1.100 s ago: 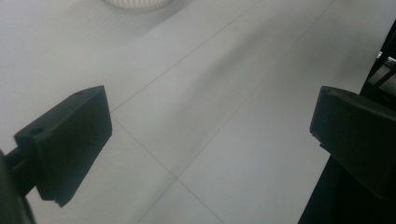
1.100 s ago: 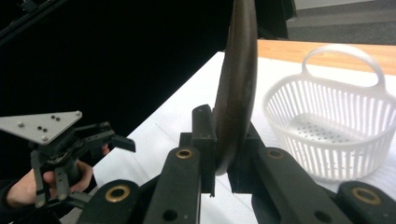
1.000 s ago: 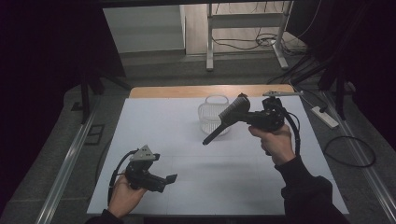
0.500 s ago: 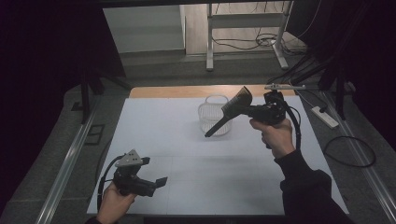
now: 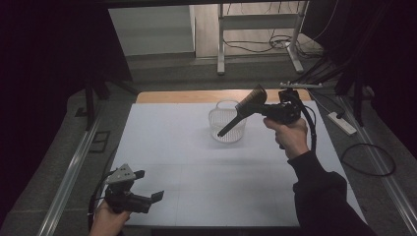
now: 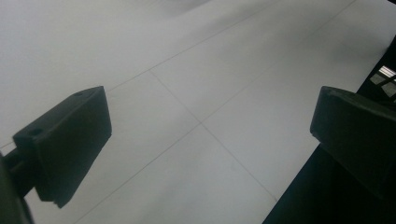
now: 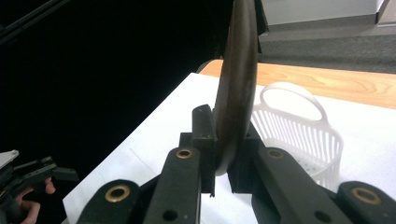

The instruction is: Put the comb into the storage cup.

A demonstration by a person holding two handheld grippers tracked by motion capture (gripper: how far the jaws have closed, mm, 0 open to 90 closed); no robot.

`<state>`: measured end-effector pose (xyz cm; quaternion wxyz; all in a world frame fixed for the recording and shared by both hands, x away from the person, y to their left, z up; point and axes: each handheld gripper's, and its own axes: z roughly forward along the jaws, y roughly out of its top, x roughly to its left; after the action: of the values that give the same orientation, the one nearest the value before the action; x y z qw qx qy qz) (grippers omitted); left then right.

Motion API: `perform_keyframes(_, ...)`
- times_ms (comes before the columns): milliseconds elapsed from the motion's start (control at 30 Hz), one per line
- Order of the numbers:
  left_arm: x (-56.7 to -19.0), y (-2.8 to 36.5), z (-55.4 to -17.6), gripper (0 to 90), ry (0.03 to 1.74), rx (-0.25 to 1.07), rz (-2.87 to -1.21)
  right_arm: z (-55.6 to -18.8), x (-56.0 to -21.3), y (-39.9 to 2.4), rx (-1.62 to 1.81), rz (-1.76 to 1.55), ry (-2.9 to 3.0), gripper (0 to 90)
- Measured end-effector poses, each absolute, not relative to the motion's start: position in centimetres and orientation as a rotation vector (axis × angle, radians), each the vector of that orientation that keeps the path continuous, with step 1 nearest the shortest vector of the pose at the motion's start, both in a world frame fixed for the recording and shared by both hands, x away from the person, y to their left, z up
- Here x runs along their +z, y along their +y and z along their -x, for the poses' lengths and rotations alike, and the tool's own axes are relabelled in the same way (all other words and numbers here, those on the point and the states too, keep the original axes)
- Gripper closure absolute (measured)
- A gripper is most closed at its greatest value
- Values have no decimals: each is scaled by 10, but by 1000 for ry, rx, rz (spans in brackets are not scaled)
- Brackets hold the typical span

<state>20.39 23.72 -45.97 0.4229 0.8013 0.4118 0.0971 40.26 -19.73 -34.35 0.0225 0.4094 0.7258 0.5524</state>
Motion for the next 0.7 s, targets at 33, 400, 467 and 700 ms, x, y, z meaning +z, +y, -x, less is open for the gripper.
perform_keyframes(33, -460, 238, -203, 0, 1036, 244, -2005, -405, -342, -198, 1705, -1272, 2239, 834)
perform_keyframes(400, -463, 248, -194, 0, 1080, 263, -2016, -418, -340, -197, 1683, -1295, 2203, 834)
perform_keyframes(467, -463, 250, -193, 0, 1089, 268, -2010, -421, -340, -198, 1679, -1299, 2194, 834)
perform_keyframes(700, -462, 254, -189, 0, 1098, 278, -2000, -429, -339, -200, 1669, -1320, 2158, 834)
